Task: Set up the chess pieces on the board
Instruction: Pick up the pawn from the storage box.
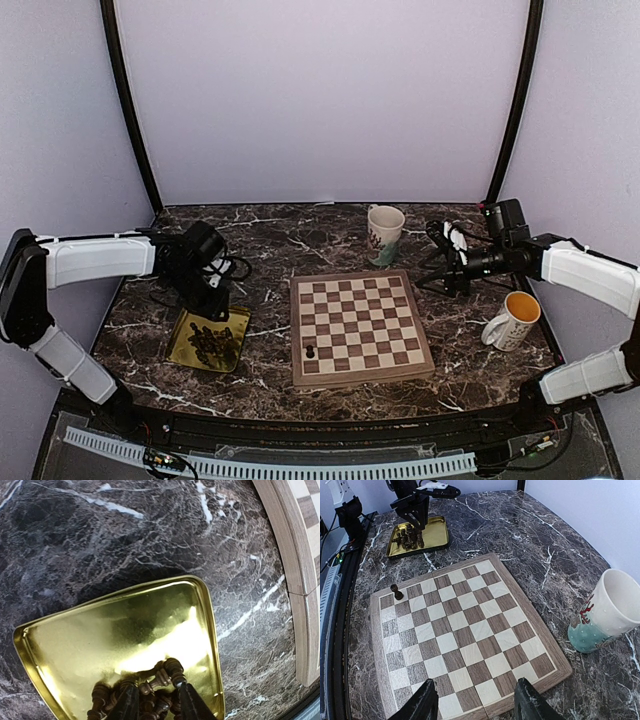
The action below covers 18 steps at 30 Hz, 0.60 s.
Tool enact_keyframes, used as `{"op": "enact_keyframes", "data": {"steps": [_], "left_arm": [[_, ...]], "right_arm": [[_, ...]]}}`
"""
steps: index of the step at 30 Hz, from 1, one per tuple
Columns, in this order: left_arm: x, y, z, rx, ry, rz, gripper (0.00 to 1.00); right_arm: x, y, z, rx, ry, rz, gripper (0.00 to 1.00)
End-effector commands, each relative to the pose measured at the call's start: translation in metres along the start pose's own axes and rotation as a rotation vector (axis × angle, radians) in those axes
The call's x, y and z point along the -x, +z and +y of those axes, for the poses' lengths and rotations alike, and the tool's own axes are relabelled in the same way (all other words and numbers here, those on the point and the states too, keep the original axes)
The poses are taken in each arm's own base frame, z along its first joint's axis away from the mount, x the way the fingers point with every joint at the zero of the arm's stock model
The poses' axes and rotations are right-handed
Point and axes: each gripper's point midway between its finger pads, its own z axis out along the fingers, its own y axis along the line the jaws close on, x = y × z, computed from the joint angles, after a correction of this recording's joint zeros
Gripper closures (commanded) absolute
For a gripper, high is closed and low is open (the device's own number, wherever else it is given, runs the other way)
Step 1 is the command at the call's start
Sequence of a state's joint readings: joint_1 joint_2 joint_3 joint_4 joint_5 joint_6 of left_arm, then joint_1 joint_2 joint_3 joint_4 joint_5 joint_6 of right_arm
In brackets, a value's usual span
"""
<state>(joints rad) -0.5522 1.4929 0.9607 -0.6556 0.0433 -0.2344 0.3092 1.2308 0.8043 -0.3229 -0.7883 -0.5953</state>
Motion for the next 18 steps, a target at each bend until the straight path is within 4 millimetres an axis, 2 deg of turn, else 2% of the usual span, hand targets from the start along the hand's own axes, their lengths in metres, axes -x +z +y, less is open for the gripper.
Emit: {"op": "enact_keyframes", "data": {"steps": [1,4,10,18], "left_arm": [[-0.018,0.006,-0.016,-0.034,0.081,0.078,0.69],[-0.025,0.014,-0.023,0.002,0.138,0.119,0.69],[-0.031,0.028,-0.015,0.116,0.176,0.186,0.69],[-0.014,0.028,-0.015,0.144,0.164,0.139,0.69]], "right_arm": [[0.004,-0.003,-0.001,-0.005,-0.022,-0.010,0.48],[0.003,-0.002,0.000,0.001,-0.019,-0.009,0.48],[0.003,-0.002,0.000,0.002,-0.019,-0.009,0.48],[0.002,-0.002,0.000,0.004,-0.018,-0.007,0.48]]}}
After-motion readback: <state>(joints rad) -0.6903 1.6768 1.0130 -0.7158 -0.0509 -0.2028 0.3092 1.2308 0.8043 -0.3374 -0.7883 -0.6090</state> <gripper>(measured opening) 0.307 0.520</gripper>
